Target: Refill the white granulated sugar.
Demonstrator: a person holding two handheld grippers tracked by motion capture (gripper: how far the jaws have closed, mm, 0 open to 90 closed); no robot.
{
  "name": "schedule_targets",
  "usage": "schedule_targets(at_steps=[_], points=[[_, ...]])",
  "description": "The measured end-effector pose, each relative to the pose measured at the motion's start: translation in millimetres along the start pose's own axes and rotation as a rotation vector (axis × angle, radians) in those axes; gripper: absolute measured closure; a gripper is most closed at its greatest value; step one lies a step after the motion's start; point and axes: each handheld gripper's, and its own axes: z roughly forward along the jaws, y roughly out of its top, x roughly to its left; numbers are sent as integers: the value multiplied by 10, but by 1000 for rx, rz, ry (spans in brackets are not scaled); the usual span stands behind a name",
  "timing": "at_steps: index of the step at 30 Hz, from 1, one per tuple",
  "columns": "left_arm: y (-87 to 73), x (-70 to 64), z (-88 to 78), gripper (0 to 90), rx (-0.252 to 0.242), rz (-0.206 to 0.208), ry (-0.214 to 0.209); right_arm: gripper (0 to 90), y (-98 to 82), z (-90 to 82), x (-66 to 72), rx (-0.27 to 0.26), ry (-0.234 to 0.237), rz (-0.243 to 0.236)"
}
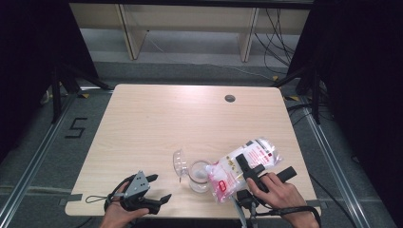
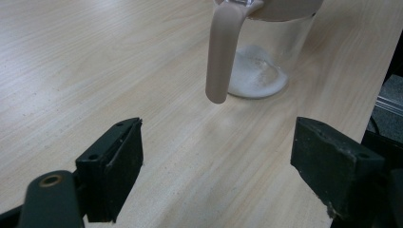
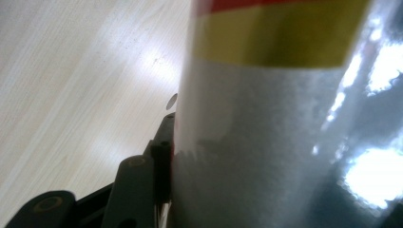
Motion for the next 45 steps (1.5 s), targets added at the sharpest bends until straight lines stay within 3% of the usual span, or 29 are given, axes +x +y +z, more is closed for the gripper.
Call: schedule_targets(at_steps=[45], points=[[0,2,4,177,-4,1,-1,561,17,-11,-24,0,-7,-14]])
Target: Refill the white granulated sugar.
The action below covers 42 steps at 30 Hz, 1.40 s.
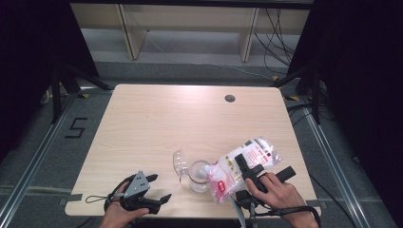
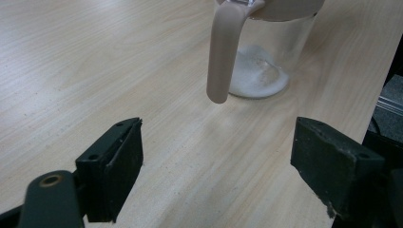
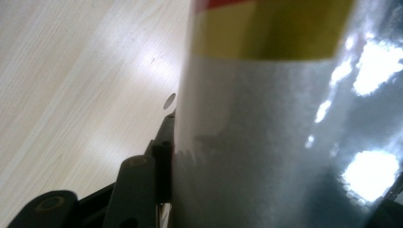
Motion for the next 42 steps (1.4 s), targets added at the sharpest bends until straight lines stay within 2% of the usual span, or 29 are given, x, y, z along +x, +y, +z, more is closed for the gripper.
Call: schedule_targets(at_steps=[11,15,30,31,35,36,42], points=[[-1,-2,1,177,0,-6,2,570,-7,0,1,2,2,2],[5,16,-2,177,-1,25,0,573,-6,-1,4,2,6,14],[4,8,0,177,-7,17,4,583,-12,7,16,-10,8,19],[4,11,-2,177,-5,21,6,583,-11,13,30,-14,4,42],[4,8,0,177,-7,16,5,584,-13,21,49,-15,10,52],[4,8,-1,177,-7,16,5,585,-17,23,38,-16,15,32],[4,5,3,177,-13,10,1,588,-22,40,63,-23,14,37]])
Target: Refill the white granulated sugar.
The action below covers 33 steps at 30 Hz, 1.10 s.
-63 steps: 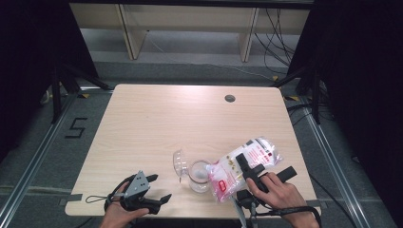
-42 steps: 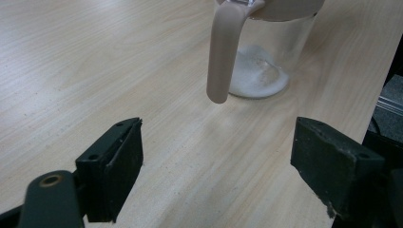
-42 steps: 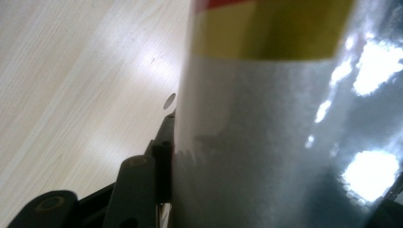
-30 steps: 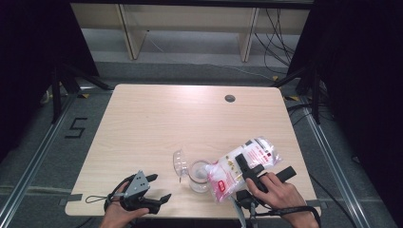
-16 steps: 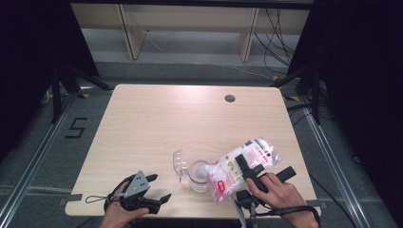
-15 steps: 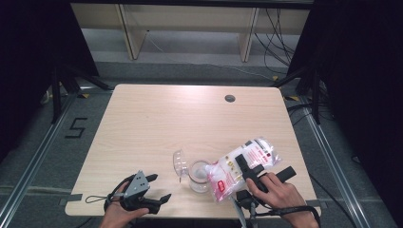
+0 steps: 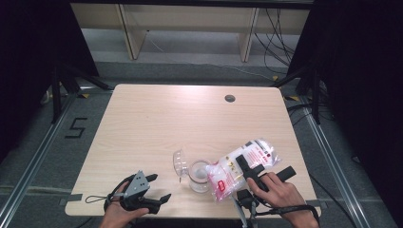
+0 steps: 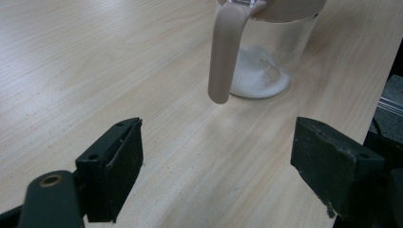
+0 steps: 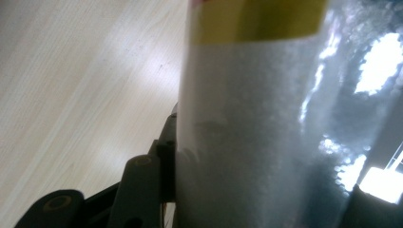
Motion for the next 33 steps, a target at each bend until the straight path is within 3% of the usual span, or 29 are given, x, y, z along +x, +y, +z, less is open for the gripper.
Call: schedule_targets(at_steps=[3,10,12,14,17,23,25,28,33], points=[[0,3,-4,177,6,8,4,589,0,0,5,-2,-6,16],[0,7,-3,177,8,10,2,591,0,-3,-8,-3,-2,-3],[-2,3,3,177,3,7,-2,592,1,0,3,-5,-7,15],[-6,-12,3,177,12,-23,-5,591,0,0,6,-5,-7,16],[-7,-7,0,178,15,-17,-3,592,-2,-1,-4,-6,-3,-1],[-8,-8,3,177,9,-21,2,593,11,10,15,-9,-7,23],[-8,-12,3,177,6,-24,1,594,7,3,-2,0,-1,0],[1,4,-4,177,6,7,2,595,7,-2,-4,-2,-4,0],[1,4,-4,177,6,7,1,597,26,-2,-8,-8,-4,3]])
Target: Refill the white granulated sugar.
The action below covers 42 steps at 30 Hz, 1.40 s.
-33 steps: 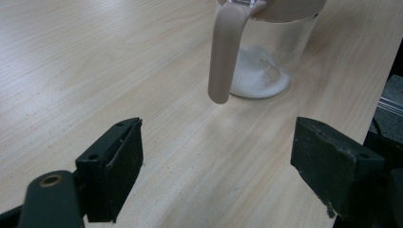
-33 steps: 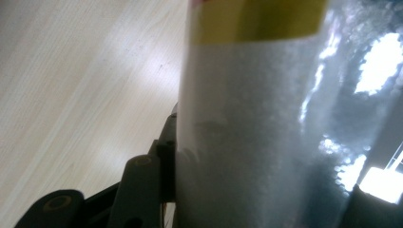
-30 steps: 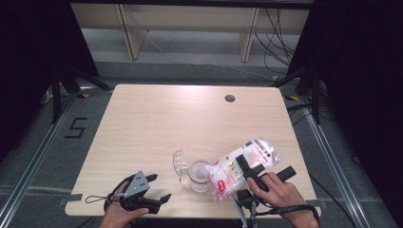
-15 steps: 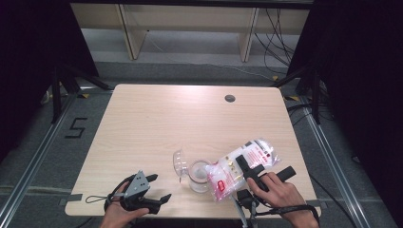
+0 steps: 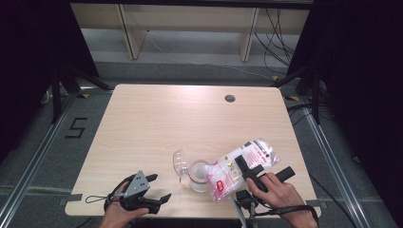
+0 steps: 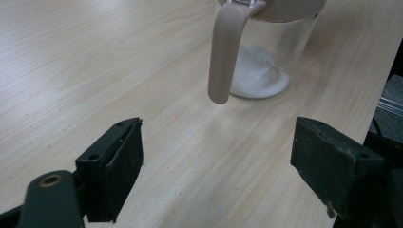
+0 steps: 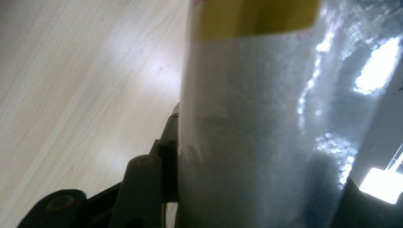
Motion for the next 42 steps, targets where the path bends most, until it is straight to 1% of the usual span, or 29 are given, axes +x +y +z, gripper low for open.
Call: schedule_targets(at_steps=[2,3,4,6,7,9,10,12,15,17,18,19,20,21,22,23,26,29,30,31,32,34,35,37,38,40,42], points=[[0,2,-3,177,3,3,2,597,5,-1,-4,-2,4,-2],[0,-2,-1,177,-1,-2,-1,597,6,-2,-5,-3,6,-1],[0,-2,0,177,0,-1,0,598,5,1,4,-2,8,5],[0,-1,1,177,0,0,2,599,2,-6,-11,-1,3,-2],[0,4,0,177,4,4,1,598,3,-5,1,-1,0,21],[-1,-2,2,178,-1,-1,2,599,-5,-7,-4,0,-1,16],[0,-2,1,177,-1,-1,-1,599,-11,-13,-15,7,4,-1],[1,3,-4,177,4,4,2,600,-13,-17,-14,8,1,1],[0,1,-1,177,0,1,0,600,-8,-18,-22,5,0,-2],[0,-1,0,177,0,-1,0,600,-4,-18,-23,1,-1,-1],[1,2,-3,177,3,3,2,601,-1,-17,-16,0,-4,9],[1,2,-4,177,4,2,3,601,-1,-23,-19,3,2,-1],[1,-2,-2,177,-1,-2,0,601,3,-20,-22,3,3,-1],[2,-2,-4,177,1,-1,4,601,8,-17,-10,0,-1,16],[1,-2,-2,177,-1,-3,1,601,8,-17,-10,-1,0,18],[1,3,-4,177,4,3,3,602,6,-18,-10,-2,-3,13],[1,1,-4,177,4,3,2,602,1,-22,-16,-3,-3,14],[2,6,-9,177,10,8,3,603,-10,-25,-27,3,0,2],[2,6,-9,177,10,10,3,603,-10,-28,-25,7,6,4],[2,6,-8,177,10,11,3,603,-13,-30,-24,6,1,2],[2,3,-5,178,6,7,0,604,-11,-27,-13,0,-1,23],[1,2,-4,178,7,8,0,604,-9,-27,-23,2,3,4],[3,5,-7,177,9,13,2,604,-8,-26,-22,0,2,6],[3,3,-8,177,7,7,1,605,-6,-26,-24,-3,5,8],[3,4,-10,177,9,8,3,605,-2,-22,-13,-6,1,23],[1,8,-9,177,10,10,3,605,-1,-22,-9,-2,6,31],[3,6,-9,177,9,11,3,606,-2,-21,-13,-1,9,24]])
